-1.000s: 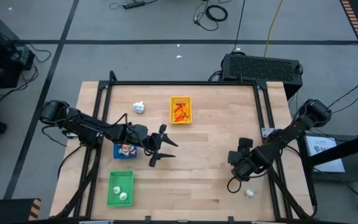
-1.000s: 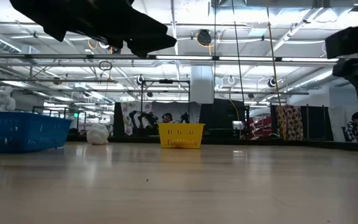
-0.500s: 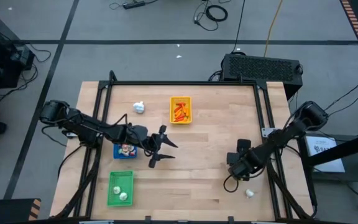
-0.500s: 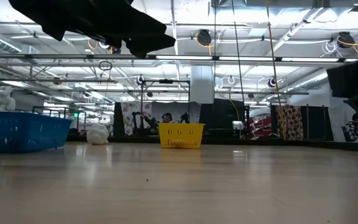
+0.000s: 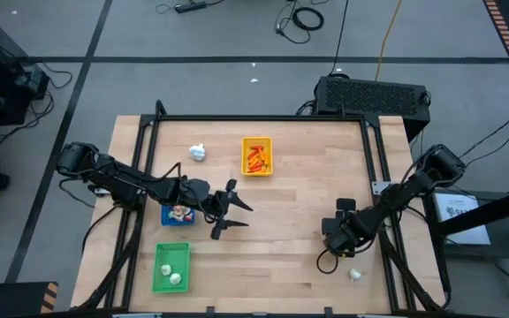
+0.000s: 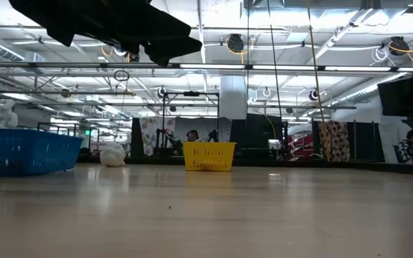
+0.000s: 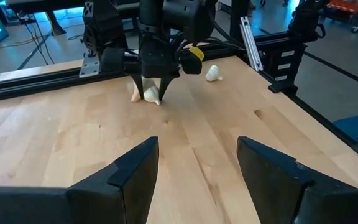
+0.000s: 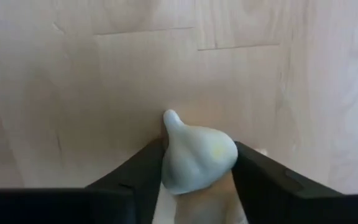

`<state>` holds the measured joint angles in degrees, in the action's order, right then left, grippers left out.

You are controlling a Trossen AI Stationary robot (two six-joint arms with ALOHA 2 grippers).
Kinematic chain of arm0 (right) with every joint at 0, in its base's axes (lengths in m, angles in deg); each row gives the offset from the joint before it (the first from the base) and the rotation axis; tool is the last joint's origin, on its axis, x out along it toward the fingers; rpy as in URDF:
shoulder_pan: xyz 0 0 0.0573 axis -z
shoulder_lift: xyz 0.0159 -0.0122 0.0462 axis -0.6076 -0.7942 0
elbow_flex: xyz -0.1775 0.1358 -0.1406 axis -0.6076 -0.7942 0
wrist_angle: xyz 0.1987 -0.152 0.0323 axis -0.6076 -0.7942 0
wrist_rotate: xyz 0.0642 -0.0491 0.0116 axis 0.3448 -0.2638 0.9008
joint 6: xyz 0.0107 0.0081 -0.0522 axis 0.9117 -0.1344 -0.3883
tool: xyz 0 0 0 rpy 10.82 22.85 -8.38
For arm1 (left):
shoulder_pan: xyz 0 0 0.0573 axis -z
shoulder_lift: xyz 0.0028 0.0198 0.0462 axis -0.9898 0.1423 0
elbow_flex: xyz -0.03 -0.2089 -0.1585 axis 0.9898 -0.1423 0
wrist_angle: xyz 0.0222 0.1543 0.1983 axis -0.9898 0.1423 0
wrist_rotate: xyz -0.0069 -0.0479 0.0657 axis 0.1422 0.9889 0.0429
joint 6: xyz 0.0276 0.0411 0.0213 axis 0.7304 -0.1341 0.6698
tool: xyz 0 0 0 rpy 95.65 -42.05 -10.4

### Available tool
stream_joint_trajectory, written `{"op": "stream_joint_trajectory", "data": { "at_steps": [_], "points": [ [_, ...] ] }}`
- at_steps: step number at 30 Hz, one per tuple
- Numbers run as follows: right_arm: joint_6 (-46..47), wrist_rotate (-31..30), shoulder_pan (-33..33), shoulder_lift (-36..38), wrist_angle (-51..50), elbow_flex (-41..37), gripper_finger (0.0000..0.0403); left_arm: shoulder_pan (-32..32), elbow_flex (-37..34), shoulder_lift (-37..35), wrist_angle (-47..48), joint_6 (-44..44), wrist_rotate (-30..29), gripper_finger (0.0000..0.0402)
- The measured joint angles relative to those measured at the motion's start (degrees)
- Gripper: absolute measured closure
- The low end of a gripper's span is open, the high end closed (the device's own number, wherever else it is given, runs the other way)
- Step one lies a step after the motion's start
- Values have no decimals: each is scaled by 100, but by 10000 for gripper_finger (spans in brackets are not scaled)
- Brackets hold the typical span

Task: Sort produce into baskets
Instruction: Put the garlic into the green bin

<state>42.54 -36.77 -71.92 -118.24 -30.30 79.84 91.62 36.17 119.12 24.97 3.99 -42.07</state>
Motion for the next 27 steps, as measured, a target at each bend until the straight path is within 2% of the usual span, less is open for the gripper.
{"op": "stream_joint_trajectory", "data": {
  "at_steps": [6, 12, 16, 20, 24, 27],
  "points": [
    [-201, -67, 84, 41, -32, 62, 286, -2, 0, -1, -11, -2, -1, 176],
    [-503, -62, 278, 52, 235, 463, 279, -2, 0, 69, -74, -2, -3, 176],
    [-751, -188, 388, 55, 1081, 663, 270, 52, 0, 361, -474, -2, -7, 176],
    [-1034, -158, 496, 55, 2392, 702, 270, 90, 2, 839, -1201, 60, -3, 176],
    [-1199, 123, 634, 55, 3577, 702, 270, 93, 6, 1204, -2003, 352, -4, 176],
    [-1218, 184, 701, 55, 4289, 704, 269, 160, 91, 1323, -2144, 638, 81, 176]
  ]
}}
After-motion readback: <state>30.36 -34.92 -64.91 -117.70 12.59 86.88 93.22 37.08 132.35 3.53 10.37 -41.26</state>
